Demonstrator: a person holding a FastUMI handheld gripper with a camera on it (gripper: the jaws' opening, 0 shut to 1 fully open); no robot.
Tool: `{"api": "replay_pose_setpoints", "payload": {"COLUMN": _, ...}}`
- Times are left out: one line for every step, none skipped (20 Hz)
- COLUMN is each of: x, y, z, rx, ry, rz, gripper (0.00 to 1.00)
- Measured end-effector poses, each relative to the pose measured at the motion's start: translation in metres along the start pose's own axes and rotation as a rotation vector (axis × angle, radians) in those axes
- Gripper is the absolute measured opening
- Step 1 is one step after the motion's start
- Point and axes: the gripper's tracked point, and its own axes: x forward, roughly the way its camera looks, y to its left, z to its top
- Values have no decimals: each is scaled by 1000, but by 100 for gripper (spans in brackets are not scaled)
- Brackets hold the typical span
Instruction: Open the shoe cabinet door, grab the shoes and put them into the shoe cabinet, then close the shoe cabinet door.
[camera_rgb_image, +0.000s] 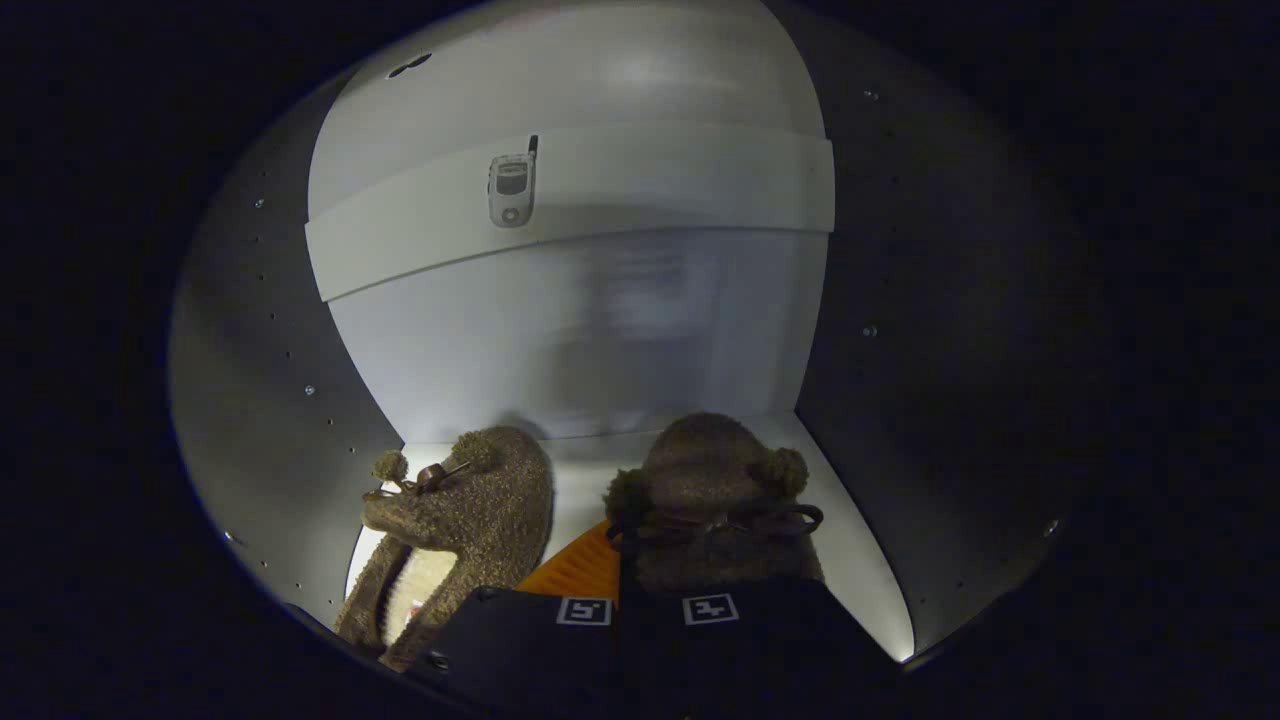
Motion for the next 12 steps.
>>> {"api": "replay_pose_setpoints", "payload": {"x": -1, "y": -1, "z": -2, "rx": 1, "ry": 6, "rz": -2, "gripper": 13}}
{"api": "replay_pose_setpoints", "payload": {"x": -4, "y": 0, "z": -3, "rx": 1, "ry": 19, "rz": 3, "gripper": 15}}
{"api": "replay_pose_setpoints", "payload": {"x": -8, "y": 3, "z": -5, "rx": -2, "ry": 26, "rz": 17, "gripper": 18}}
{"api": "replay_pose_setpoints", "payload": {"x": -10, "y": 4, "z": -6, "rx": -10, "ry": 26, "rz": 16, "gripper": 26}}
{"api": "replay_pose_setpoints", "payload": {"x": -14, "y": 5, "z": -7, "rx": -15, "ry": 28, "rz": 22, "gripper": 38}}
{"api": "replay_pose_setpoints", "payload": {"x": -20, "y": 9, "z": -8, "rx": -17, "ry": 33, "rz": 37, "gripper": 46}}
{"api": "replay_pose_setpoints", "payload": {"x": -26, "y": 11, "z": -9, "rx": -25, "ry": 37, "rz": 47, "gripper": 54}}
{"api": "replay_pose_setpoints", "payload": {"x": -33, "y": 12, "z": -10, "rx": -42, "ry": 39, "rz": 51, "gripper": 59}}
{"api": "replay_pose_setpoints", "payload": {"x": -41, "y": 10, "z": -10, "rx": -59, "ry": 36, "rz": 48, "gripper": 65}}
{"api": "replay_pose_setpoints", "payload": {"x": -48, "y": 10, "z": -12, "rx": -73, "ry": 37, "rz": 46, "gripper": 71}}
{"api": "replay_pose_setpoints", "payload": {"x": -57, "y": 9, "z": -11, "rx": -73, "ry": 27, "rz": 45, "gripper": 79}}
{"api": "replay_pose_setpoints", "payload": {"x": -64, "y": 8, "z": -9, "rx": -70, "ry": 14, "rz": 44, "gripper": 87}}
